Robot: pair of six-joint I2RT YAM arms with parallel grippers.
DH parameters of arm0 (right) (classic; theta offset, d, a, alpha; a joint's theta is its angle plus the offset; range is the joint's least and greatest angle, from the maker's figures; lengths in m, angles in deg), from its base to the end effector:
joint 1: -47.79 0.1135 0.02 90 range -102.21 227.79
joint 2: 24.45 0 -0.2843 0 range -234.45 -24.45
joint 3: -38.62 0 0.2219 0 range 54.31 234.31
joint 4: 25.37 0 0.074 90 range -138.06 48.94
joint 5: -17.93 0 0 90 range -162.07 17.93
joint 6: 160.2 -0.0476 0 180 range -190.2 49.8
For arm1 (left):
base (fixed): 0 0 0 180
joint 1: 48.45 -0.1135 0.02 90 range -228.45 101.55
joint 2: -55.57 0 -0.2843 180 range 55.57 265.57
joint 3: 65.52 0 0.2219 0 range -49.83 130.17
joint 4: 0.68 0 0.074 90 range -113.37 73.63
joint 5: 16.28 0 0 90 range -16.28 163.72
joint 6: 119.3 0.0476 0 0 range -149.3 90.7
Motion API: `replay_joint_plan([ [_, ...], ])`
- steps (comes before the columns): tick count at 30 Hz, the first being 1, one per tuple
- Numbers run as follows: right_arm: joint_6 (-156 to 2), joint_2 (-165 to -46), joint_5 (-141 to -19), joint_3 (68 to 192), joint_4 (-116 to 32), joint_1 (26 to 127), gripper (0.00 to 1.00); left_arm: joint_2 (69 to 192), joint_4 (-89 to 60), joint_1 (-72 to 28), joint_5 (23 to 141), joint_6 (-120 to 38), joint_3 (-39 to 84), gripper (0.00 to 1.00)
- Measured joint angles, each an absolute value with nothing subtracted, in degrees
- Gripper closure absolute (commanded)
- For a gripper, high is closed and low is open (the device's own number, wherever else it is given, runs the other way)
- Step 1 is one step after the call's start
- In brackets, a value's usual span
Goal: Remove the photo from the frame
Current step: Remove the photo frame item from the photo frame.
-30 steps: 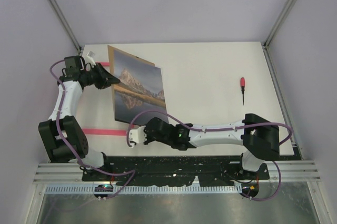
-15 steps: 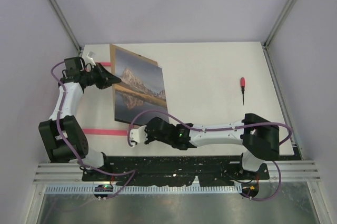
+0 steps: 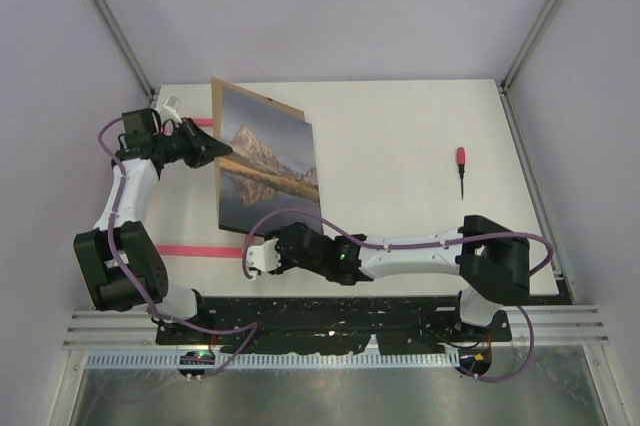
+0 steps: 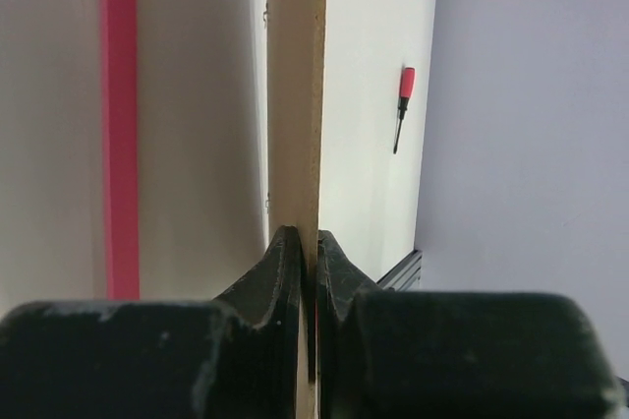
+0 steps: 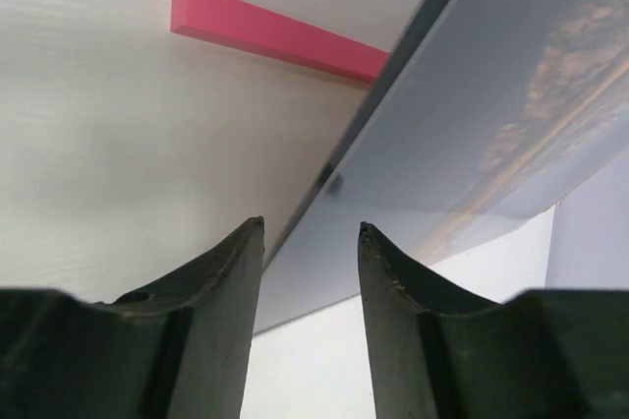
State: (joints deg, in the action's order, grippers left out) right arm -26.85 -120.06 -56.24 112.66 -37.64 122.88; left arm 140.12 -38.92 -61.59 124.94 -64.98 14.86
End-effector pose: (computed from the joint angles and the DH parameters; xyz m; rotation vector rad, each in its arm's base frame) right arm 0.1035 0.3384 0.2481 -1.7495 1.2260 0.0259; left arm 0.2918 0.0300 0.3104 -0.4886 2.2083 -1.2309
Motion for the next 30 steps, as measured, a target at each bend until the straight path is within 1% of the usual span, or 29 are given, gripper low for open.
replay_joint_plan([
  [1, -26.98, -120.1, -56.33, 112.7, -37.84, 122.75, 0.42, 140.04, -38.81, -61.59, 125.11, -65.02, 14.83, 0.98],
  [2, -27.35, -120.1, -56.72, 112.81, -38.3, 122.53, 0.36, 139.95, -38.72, -61.59, 125.4, -65.22, 14.86, 0.99],
  [3, -27.61, -120.1, -57.07, 112.96, -38.82, 122.2, 0.35, 139.8, -38.72, -61.59, 125.59, -65.5, 14.83, 0.99],
  [7, -30.87, -119.97, -61.07, 114.93, -43.28, 119.93, 0.33, 139.36, -38.28, -61.59, 126.42, -66.44, 14.83, 1.0],
  [10, -34.47, -119.19, -67.28, 117.31, -48.13, 116.17, 0.32, 139.29, -37.72, -61.66, 126.93, -66.81, 14.79, 1.0],
  [12, -37.49, -117.77, -73.96, 119.32, -52.31, 112.04, 0.32, 139.29, -37.45, -61.77, 127.45, -67.19, 14.68, 1.0],
  [14, -40.64, -115.65, -81.96, 121.51, -56.41, 106.62, 0.3, 139.29, -36.97, -61.99, 127.95, -67.91, 14.59, 1.0],
  [15, -42.37, -114.44, -86.05, 122.58, -58.43, 103.47, 0.27, 139.29, -36.4, -62.12, 128.0, -68.19, 14.57, 1.0],
  [16, -44.33, -112.94, -91.38, 123.82, -60.15, 99.23, 0.27, 139.29, -35.92, -62.18, 128.04, -68.5, 14.55, 1.0],
  [20, -51.41, -109.77, -104.56, 126.49, -61.25, 85.09, 0.27, 139.29, -34.39, -62.71, 128.17, -69.92, 14.53, 1.0],
  [24, -58.76, -111.78, -118.2, 127.93, -60.83, 73.37, 0.27, 139.29, -33.63, -62.71, 128.46, -71.4, 14.35, 1.0],
  [27, -62.15, -116.0, -126.38, 127.65, -60.83, 69.99, 0.26, 139.29, -33.04, -62.71, 128.81, -72.23, 14.09, 1.0],
  [30, -62.32, -119.25, -131.51, 126.69, -62.62, 70.58, 0.24, 139.29, -32.8, -62.84, 128.96, -72.5, 13.94, 1.0],
])
